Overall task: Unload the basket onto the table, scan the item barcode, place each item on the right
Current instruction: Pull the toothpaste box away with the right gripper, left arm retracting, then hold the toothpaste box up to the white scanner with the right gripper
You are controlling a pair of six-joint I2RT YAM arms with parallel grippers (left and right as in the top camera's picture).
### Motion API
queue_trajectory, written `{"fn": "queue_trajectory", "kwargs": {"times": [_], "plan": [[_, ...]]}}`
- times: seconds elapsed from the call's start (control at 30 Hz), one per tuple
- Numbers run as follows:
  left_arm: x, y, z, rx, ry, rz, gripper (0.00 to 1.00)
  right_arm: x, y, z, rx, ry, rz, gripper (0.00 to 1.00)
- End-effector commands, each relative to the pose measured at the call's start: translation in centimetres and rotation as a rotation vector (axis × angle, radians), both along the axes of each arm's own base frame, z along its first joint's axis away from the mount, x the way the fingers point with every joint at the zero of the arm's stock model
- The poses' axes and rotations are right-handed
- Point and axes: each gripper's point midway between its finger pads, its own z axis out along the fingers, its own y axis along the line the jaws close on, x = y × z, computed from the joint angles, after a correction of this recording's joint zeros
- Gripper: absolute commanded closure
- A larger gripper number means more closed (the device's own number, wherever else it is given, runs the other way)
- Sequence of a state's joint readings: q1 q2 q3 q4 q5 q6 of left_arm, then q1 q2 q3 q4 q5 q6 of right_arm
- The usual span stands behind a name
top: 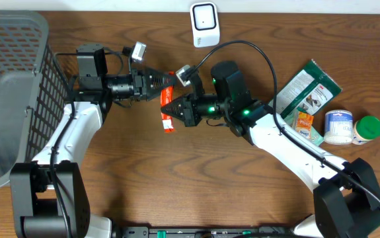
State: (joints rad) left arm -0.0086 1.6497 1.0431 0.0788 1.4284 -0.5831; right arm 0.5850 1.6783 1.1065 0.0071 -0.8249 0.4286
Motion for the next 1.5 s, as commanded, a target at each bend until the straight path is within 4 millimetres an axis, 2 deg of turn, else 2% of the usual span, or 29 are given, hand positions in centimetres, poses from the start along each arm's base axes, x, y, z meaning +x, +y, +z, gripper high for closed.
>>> {"fn": "queue_trajectory", "kwargs": {"times": [0.0,0.1,0.17,0.23,0.37,0.43,0.47,0.5,0.6,0.7,0.8,0.83,0.93,1.0,1.03,1.07,1.1,1.13,1.2,1.3,1.33,1.47], "plan": [[1.3,0.2,0.6,0.020,-0.085,0.029,0.27,0.1,-0.1,-0.7,-0.048,-0.082,0.021,0.99],[2.3,1.1,1.3,0.021,-0.127,0.067,0.27,0.0,-1.0,-2.4,-0.130,-0.100,0.019,0.99],[3.4,2.6,1.1,0.038,-0.114,0.139,0.27,-0.2,-1.7,-3.3,-0.192,-0.120,0.027,0.99],[4.4,4.0,0.8,0.057,-0.111,0.202,0.27,-0.7,-2.4,-3.4,-0.242,-0.157,0.063,0.99],[6.0,7.0,-0.3,0.103,-0.063,0.332,0.27,-0.2,-6.3,-3.5,-0.536,-0.227,0.062,0.99],[6.7,8.8,-2.1,0.155,0.022,0.428,0.27,-0.6,-8.5,-2.6,-0.691,-0.272,0.110,0.99],[6.9,10.0,-4.0,0.213,0.116,0.504,0.27,-0.8,-9.6,-1.9,-0.769,-0.299,0.133,0.99],[6.8,10.5,-5.0,0.243,0.162,0.535,0.27,-0.5,-10.3,-1.6,-0.820,-0.316,0.124,0.99],[5.9,12.0,-8.4,0.363,0.305,0.625,0.27,1.3,-13.0,-1.3,-1.008,-0.386,0.037,0.99],[5.3,13.1,-10.1,0.445,0.362,0.670,0.27,2.4,-14.7,-1.1,-1.152,-0.453,-0.025,0.99],[4.8,14.9,-11.3,0.499,0.418,0.728,0.27,4.2,-17.3,0.7,-1.382,-0.590,-0.134,0.99],[4.6,15.3,-11.4,0.497,0.436,0.736,0.27,4.9,-18.1,2.0,-1.451,-0.636,-0.191,0.99],[4.3,16.0,-11.6,0.496,0.460,0.749,0.27,5.7,-18.2,4.5,-1.456,-0.675,-0.252,0.99],[4.2,16.5,-11.7,0.497,0.466,0.759,0.27,6.6,-18.6,7.3,-1.451,-0.714,-0.314,0.99],[4.2,16.7,-11.7,0.501,0.467,0.765,0.28,6.7,-18.8,7.9,-1.455,-0.723,-0.325,0.99],[4.1,17.1,-12.0,0.518,0.477,0.781,0.27,7.2,-19.4,9.9,-1.475,-0.752,-0.358,0.99],[3.9,17.6,-12.3,0.540,0.490,0.799,0.27,7.4,-19.8,10.6,-1.488,-0.764,-0.372,0.99],[3.7,18.3,-12.9,0.579,0.506,0.828,0.27,7.9,-20.7,12.6,-1.527,-0.794,-0.420,0.99],[3.4,19.6,-13.6,0.644,0.521,0.878,0.27,9.1,-22.0,15.2,-1.593,-0.835,-0.481,0.99],[3.3,19.8,-13.8,0.660,0.525,0.889,0.27,10.9,-23.3,16.9,-1.656,-0.859,-0.570,0.99],[3.3,19.8,-13.8,0.660,0.525,0.889,0.26,12.0,-23.7,17.2,-1.700,-0.868,-0.588,0.99],[3.3,19.8,-13.8,0.660,0.525,0.889,0.26,14.9,-24.0,17.2,-1.802,-0.879,-0.625,0.99]]}}
